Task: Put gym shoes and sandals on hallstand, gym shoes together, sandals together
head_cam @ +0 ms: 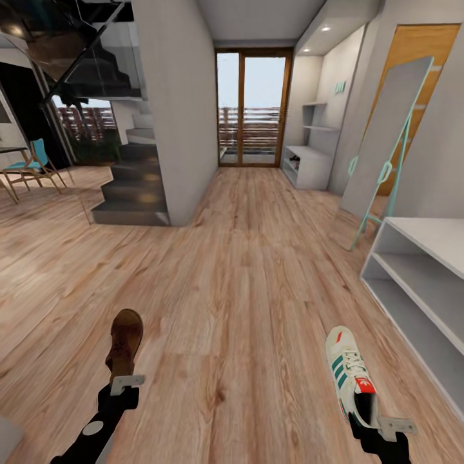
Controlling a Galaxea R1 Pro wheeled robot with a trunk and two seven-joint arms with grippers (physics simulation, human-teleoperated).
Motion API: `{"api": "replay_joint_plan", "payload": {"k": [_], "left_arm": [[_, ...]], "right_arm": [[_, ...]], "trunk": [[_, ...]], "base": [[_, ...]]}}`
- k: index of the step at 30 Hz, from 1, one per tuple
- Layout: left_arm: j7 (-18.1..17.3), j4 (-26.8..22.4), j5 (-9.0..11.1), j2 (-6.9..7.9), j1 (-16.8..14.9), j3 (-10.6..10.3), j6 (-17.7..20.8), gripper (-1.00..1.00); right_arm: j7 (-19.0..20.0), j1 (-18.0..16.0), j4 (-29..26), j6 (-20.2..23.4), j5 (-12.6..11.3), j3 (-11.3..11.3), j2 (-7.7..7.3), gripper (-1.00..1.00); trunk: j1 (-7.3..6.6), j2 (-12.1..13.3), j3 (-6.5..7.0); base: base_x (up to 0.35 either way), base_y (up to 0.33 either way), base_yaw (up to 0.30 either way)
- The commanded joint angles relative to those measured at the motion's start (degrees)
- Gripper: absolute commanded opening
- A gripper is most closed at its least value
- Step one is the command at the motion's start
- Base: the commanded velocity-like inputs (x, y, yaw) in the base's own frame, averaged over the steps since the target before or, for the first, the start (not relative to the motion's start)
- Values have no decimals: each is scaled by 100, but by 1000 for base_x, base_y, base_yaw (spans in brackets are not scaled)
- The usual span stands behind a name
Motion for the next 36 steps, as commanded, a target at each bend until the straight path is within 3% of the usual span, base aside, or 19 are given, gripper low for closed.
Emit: {"api": "replay_joint_plan", "payload": {"k": [1, 36], "left_arm": [[-23, 2, -80, -5, -5, 43, -20, -100], [-23, -58, -80, 13, -5, 43, -20, -100]], "right_arm": [[44, -4, 5, -17, -60, -8, 1, -100], [38, -4, 5, -17, -51, -6, 1, -100]], "trunk": [[2, -2, -5], [2, -2, -5]], "base": [[337, -82, 0], [340, -16, 40]]}}
